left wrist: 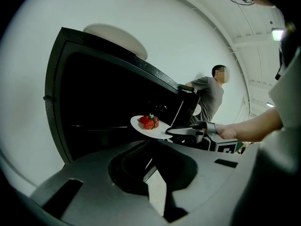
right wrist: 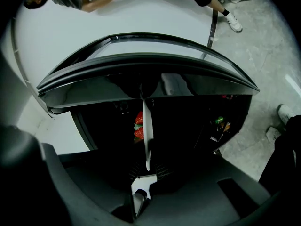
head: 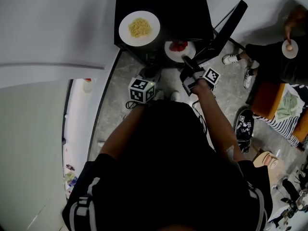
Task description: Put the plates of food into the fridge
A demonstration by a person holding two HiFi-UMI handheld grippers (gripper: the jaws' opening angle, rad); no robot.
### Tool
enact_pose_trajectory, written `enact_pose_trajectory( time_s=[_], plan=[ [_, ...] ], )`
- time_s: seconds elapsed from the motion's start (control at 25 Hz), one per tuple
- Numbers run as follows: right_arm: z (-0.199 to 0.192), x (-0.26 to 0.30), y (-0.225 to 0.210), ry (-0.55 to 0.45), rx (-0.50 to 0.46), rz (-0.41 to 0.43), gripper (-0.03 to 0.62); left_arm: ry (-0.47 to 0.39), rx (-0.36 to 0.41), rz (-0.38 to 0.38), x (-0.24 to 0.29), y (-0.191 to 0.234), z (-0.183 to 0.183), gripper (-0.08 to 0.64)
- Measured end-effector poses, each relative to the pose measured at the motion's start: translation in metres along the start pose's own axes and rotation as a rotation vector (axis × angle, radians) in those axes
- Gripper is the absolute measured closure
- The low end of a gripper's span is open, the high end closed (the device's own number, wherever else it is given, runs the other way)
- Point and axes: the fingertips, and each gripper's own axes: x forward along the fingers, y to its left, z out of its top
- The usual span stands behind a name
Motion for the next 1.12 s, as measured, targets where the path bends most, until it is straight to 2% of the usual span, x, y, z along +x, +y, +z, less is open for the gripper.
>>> enact_pose_trajectory(
  time_s=[0.36,0.76,0.88,1.12],
  plan=[
    [0.008,0.016,0.001,-0.044,0.041,0.007,0.548,-0.005,0.010,-0.004,0.001,-0.001,0.005,0.537],
    [0.015,0.024,-0.005,-0.056,-0.014,-0.012,0.551,-0.014,0.005,0.003,0.002,0.006,0.008,0.537],
    [0.022,0.025,-0.018,-0.071,-0.002,-0.025,0.551,-0.012,0.005,0.004,0.002,0.008,0.008,0.537],
    [0.020,0.030,-0.001,-0.087,-0.007,-0.013,0.551,-0.013,0.006,0.003,0.003,0.008,0.010,0.537]
  ],
)
